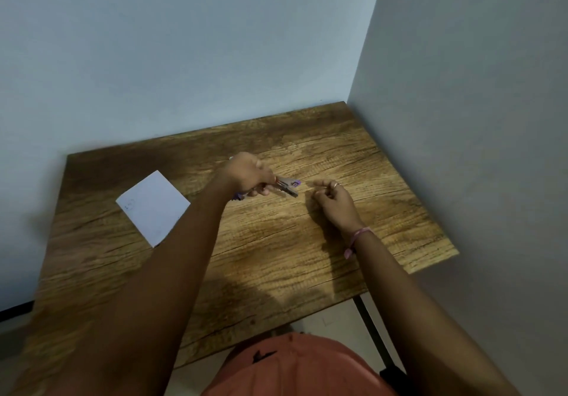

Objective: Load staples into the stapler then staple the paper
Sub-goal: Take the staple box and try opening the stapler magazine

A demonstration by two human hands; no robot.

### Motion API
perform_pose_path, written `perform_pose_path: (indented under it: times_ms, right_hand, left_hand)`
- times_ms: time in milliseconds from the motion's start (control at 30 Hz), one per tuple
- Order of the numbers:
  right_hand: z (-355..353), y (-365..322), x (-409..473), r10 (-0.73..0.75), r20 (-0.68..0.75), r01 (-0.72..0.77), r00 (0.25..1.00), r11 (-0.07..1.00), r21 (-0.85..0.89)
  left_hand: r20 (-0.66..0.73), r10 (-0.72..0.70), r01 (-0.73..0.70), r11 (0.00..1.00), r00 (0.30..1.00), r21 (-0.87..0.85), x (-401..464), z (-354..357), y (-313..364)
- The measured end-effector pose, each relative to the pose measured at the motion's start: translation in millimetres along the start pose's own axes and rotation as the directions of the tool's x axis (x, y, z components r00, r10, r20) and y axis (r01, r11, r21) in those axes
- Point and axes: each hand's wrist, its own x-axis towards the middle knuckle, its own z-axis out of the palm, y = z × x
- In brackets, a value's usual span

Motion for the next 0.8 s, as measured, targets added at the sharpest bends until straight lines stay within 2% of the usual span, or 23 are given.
perform_pose_path:
  times_ms: [100, 167, 233, 567, 800]
  right_hand:
    - [4.7, -3.1, -9.1, -0.146, 0.092, 0.133, 0.985, 0.982, 0.132]
    - [3.4, -5.1, -12.5, -0.217, 0.158, 0.195, 0.963, 0.97, 0.147]
    - [-0.3, -7.2, -15.3, -0.266, 0.181, 0.246, 0.947, 0.961, 0.126]
    - [3.1, -30.3, -28.9, -0.431, 0.065, 0.425, 0.9, 0.901, 0.089]
    - [-2.6, -33.4, -28.3, -0.495, 0.062, 0.498, 0.867, 0.866, -0.037]
  left_hand:
    - [0.147, -0.132, 0.161, 0.964, 0.98, -0.211, -7.7, -6.7, 4.0]
    - [0.234, -0.175, 0.253, 0.895, 0.956, -0.368, -11.1, -8.6, 5.7]
    - [0.297, -0.184, 0.306, 0.842, 0.937, -0.445, -14.2, -9.3, 6.7]
    - [0.439, -0.173, 0.425, 0.696, 0.882, -0.579, -9.3, -8.6, 0.8]
    - [0.456, -0.198, 0.451, 0.697, 0.868, -0.557, -10.7, -5.1, 1.3]
